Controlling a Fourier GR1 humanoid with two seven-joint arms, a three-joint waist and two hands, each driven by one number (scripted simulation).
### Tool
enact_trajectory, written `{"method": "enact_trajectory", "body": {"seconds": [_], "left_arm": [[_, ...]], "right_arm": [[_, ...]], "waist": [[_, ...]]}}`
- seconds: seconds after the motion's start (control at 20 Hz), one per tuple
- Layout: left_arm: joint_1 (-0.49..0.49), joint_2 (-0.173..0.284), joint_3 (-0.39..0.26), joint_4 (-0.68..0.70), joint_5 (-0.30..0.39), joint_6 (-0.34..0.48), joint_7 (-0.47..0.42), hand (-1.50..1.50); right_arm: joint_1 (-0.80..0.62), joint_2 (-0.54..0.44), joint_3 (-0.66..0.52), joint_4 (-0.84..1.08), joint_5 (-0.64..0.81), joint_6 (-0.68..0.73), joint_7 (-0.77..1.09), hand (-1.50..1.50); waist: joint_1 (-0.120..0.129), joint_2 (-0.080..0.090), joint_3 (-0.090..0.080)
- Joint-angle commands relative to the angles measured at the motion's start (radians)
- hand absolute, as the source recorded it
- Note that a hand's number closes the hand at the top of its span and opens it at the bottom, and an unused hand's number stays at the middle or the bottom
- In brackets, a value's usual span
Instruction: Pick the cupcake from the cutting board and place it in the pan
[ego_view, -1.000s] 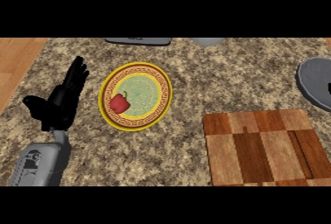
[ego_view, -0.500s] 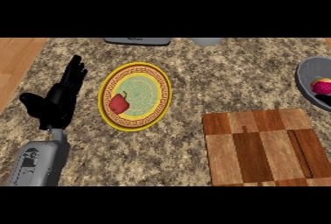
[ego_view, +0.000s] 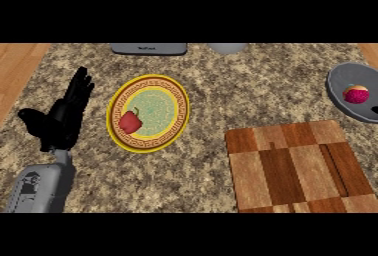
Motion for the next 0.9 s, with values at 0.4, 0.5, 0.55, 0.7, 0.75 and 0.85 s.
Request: {"method": "enact_trajectory", "body": {"seconds": [0.4,0.5,0.55,0.7,0.75,0.85], "left_arm": [[0.03,0.028,0.045,0.028,0.008,-0.012,-0.008,0.0],[0.077,0.026,0.049,0.015,0.009,-0.017,-0.045,0.0],[0.049,0.036,0.048,-0.035,0.004,-0.002,0.027,0.0],[0.057,0.033,0.054,0.005,0.012,-0.02,-0.018,0.0],[0.048,0.014,0.015,-0.052,-0.016,0.009,0.056,0.0],[0.017,0.045,0.069,-0.023,0.023,-0.011,0.035,0.0]], "right_arm": [[0.234,-0.032,-0.014,-0.106,-0.178,0.4,-0.185,-1.5],[0.333,-0.017,-0.017,-0.129,-0.193,0.445,-0.241,-1.5],[0.316,-0.014,-0.019,-0.184,-0.223,0.448,-0.183,-1.5],[0.39,0.048,-0.001,-0.301,-0.257,0.47,-0.149,-1.5],[0.382,0.081,0.015,-0.35,-0.253,0.449,-0.094,-1.5],[0.453,0.083,0.022,-0.44,-0.274,0.508,-0.067,-1.5]], "waist": [[-0.054,-0.025,-0.009],[-0.059,-0.026,-0.01],[-0.059,-0.029,-0.01],[-0.059,-0.028,-0.011],[-0.059,-0.03,-0.011],[-0.06,-0.028,-0.011]]}}
